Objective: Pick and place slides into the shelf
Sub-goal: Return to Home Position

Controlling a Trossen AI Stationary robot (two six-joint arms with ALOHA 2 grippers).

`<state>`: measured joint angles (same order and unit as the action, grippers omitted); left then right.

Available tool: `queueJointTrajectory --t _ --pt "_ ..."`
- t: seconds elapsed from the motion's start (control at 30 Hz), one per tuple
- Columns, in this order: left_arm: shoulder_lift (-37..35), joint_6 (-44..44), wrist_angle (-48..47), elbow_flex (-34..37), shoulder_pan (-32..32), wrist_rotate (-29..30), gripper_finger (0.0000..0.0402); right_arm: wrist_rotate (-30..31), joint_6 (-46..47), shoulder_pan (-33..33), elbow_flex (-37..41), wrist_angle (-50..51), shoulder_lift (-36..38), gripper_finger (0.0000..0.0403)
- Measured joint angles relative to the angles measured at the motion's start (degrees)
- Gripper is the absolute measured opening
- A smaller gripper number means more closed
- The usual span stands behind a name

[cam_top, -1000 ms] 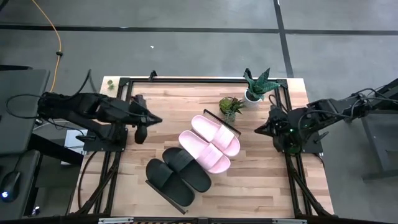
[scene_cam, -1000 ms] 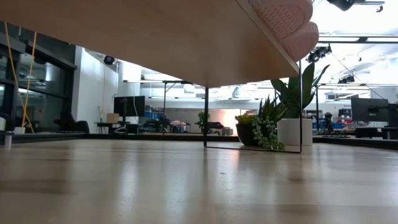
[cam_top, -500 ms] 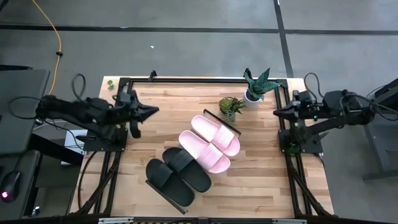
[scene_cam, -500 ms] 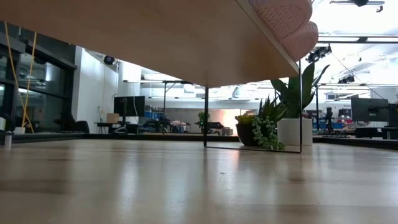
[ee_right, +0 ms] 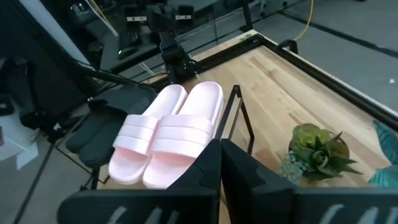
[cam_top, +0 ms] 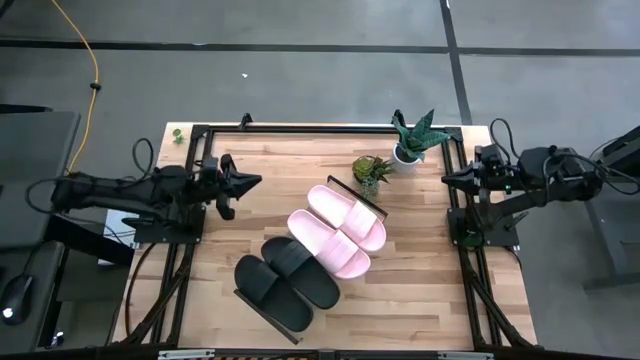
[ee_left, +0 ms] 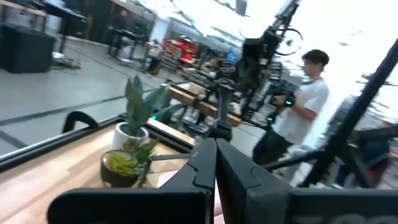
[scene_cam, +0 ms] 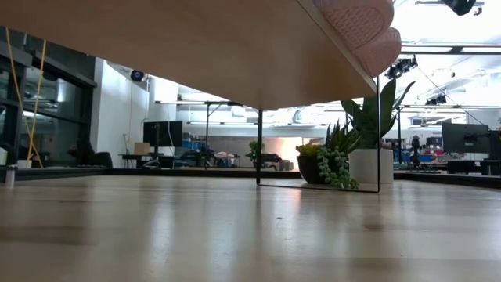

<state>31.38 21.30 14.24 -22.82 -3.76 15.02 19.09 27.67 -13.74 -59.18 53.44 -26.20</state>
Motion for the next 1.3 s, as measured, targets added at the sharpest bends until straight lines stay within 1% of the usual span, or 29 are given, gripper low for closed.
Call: queueJointTrajectory --t 0.07,0.17,0.27,0.37,0.47,0.53,0.6,0.8,0.9,1.0,1.13,1.17,1.23,1.3 --pt "-0.63 1.13 0.10 0.66 -3.14 -4.58 0.0000 0.29 1.12 0.00 0.00 0.16 0.00 0.0000" --pt "-0.47 1.49 -2.13 0.78 -4.95 -7.97 0.0000 0.36 3.05 0.00 0.00 0.49 0.00 0.0000" --pt "0.02 1.38 -5.29 0.96 -4.85 -7.96 0.0000 1.37 4.37 -0.02 0.00 0.38 -0.02 0.0000" --pt "-0.90 0.86 -2.96 3.43 -4.87 -7.00 0.0000 3.92 4.91 -0.02 0.00 0.38 -0.02 0.0000" --pt "-4.04 1.54 0.82 8.37 -4.87 -6.02 0.0000 5.38 4.92 -0.01 0.00 0.33 -0.02 0.0000" --pt "-6.20 1.92 5.94 11.32 -4.87 -6.00 0.0000 5.46 4.93 0.00 0.00 0.03 -0.02 0.0000" --pt "-8.78 1.92 9.14 13.74 -4.87 -6.25 0.0000 5.73 4.91 -0.02 0.00 -0.58 -0.02 0.0000" --pt "-17.06 1.94 9.36 18.18 -4.87 -5.32 0.0000 7.27 4.93 -0.01 0.00 -2.03 -0.04 0.0000" --pt "-21.09 1.83 9.18 19.56 -4.87 -5.30 0.0000 7.46 4.69 -0.01 0.00 -6.32 0.00 0.0000" --pt "-25.06 1.79 5.53 20.35 -4.87 -5.04 0.0000 7.38 0.93 -0.02 0.00 -15.13 0.47 0.0000" --pt "-30.47 4.07 -4.06 20.42 -4.87 -6.94 0.0000 4.71 -6.57 -0.02 -0.02 -25.30 0.87 0.0000" --pt "-31.34 4.94 -6.49 20.45 -4.87 -7.39 0.0000 4.57 -7.84 -0.01 -0.02 -26.57 0.87 0.0000" --pt "-30.90 6.12 -9.34 20.29 -4.87 -8.31 0.0000 4.34 -9.63 -0.02 -0.02 -27.46 1.21 0.0000" --pt "-30.76 6.68 -10.88 20.09 -4.87 -9.90 0.0000 4.22 -9.76 -0.02 -0.02 -27.10 1.64 0.0000"
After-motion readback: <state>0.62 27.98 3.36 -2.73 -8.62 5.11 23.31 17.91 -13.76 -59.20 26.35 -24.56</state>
